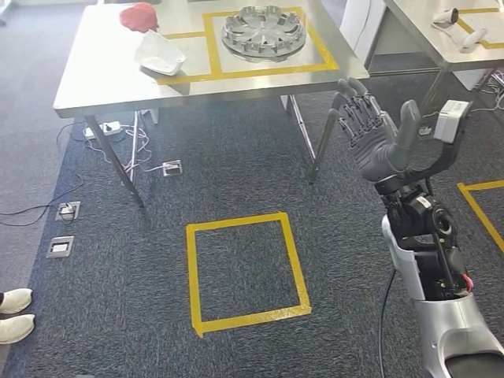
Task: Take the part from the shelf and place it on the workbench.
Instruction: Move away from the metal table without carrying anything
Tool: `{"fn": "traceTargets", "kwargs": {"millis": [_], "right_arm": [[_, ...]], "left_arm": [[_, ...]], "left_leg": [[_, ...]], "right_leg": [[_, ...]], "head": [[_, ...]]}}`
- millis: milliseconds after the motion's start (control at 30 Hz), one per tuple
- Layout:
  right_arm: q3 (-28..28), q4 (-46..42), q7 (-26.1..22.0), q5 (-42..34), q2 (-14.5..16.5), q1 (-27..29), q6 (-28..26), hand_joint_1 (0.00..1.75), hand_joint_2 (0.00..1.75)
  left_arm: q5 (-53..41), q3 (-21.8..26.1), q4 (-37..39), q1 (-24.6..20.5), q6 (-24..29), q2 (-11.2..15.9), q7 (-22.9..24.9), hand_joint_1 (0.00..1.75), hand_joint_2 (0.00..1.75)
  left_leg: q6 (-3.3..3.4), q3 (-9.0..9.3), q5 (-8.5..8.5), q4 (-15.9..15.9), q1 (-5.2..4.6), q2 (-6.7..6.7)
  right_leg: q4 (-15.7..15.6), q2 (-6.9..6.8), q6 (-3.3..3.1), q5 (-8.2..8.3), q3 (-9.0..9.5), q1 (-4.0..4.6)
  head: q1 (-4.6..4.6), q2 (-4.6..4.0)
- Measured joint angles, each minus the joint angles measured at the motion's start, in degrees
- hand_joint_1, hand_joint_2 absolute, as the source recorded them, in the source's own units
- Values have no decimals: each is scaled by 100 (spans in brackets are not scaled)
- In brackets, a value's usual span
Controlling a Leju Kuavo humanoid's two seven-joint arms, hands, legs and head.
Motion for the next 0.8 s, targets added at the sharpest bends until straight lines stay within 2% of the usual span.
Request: {"fn": "traceTargets", "kwargs": {"millis": [33, 67, 133, 200, 267, 333, 367, 400, 433, 500, 533, 567, 667, 700, 733, 800], "right_arm": [[-1, -3, -3, 2, 0, -5, -1, 0, 0], [-3, -8, -6, 4, 0, -8, -1, 0, 0], [-9, -24, -11, 7, 0, -8, -3, 0, 0], [-14, -37, -12, 7, 0, -9, -5, 0, 0], [-15, -45, -14, 7, 0, -12, -6, 0, 0], [-16, -48, -13, 15, 0, -8, -6, 0, 0], [-16, -48, -12, 19, 0, -5, -6, 0, 0], [-15, -48, -11, 22, 0, -4, -6, 0, 0], [-15, -48, -10, 23, 0, -4, -6, 0, 0], [-16, -49, -12, 11, 0, -7, -6, 0, 0], [-18, -54, -14, 3, 0, -11, -6, 0, 0], [-19, -62, -17, -6, 1, -14, -5, 0, 0], [-19, -82, -24, -31, 2, -21, -17, 0, 0], [-20, -83, -27, -45, 2, -26, -27, 0, 0], [-19, -82, -30, -57, 2, -37, -38, 0, 0], [-14, -81, -36, -71, 2, -65, -51, 0, 0]], "left_arm": [[4, 0, 0, 1, 0, -5, 0, 0, 0], [7, 0, 0, 4, 0, -9, 1, 0, 0], [11, 0, 0, 10, 0, -13, 1, 0, 0], [11, 0, 0, 8, 0, -14, 2, 0, 0], [12, 0, 0, 4, 0, -7, 2, 0, 0], [13, 0, 0, 11, 0, -3, 2, 0, 0], [13, 0, 0, 17, 0, -5, 2, 0, 0], [13, 0, 0, 22, 0, -7, 2, 0, 0], [13, 0, 0, 26, 0, -7, 2, 0, 0], [18, 0, 0, 26, 0, -4, 2, 0, 0], [25, 0, 0, 23, 0, -2, 2, 0, 0], [32, 0, 0, 24, 0, -2, 2, 0, 0], [62, 0, 0, 37, 0, -8, -1, 0, 0], [74, 0, 0, 38, 1, -9, -6, 0, 0], [85, 0, 0, 38, 2, -9, -11, 0, 0], [103, 0, 0, 46, 4, -8, -26, 0, 0]], "left_leg": [[-15, 4, -8, 7, -12, 10], [-33, 0, -11, 12, -18, 24], [-75, -4, -6, 8, -22, 63], [-136, -31, -97, 108, -17, 55], [-214, -259, -407, 622, 9, 5], [-293, -635, -754, 1397, 60, -13], [-326, -758, -814, 1636, 94, -14], [-353, -783, -768, 1675, 127, -13], [-377, -683, -611, 1465, 161, -15], [-423, -288, -218, 661, 227, -60], [-424, -124, -97, 319, 243, -104], [-408, -34, -51, 124, 247, -141], [-275, -7, -60, 57, 219, -146], [-226, 1, -58, 51, 214, -131], [-179, 8, -54, 42, 209, -114], [-112, 18, -60, 37, 173, -83]], "right_leg": [[-301, -38, -36, 94, 143, 21], [-468, -63, -68, 123, 215, 44], [-530, -30, -120, 126, 228, 52], [-596, 1, -178, 167, 259, 14], [-646, 18, -214, 201, 281, -30], [-650, 40, -223, 207, 269, -53], [-649, 55, -219, 207, 266, -66], [-648, 74, -209, 206, 266, -83], [-645, 96, -188, 202, 270, -104], [-626, 142, -110, 183, 272, -132], [-608, 169, -60, 171, 263, -130], [-598, 190, -11, 167, 252, -126], [-613, 232, 109, 165, 247, -147], [-544, 208, 131, 104, 216, -155], [-354, 170, 141, -19, 132, -158], [419, 95, 131, -404, -214, -137]], "head": [[8, 0], [8, 0], [-5, 0], [-21, 0], [-72, 0], [-140, 0], [-163, 0], [-179, 0], [-191, 0], [-220, 0], [-236, 0], [-242, 0], [-217, 0], [-196, 0], [-163, 0], [-76, 0]]}}
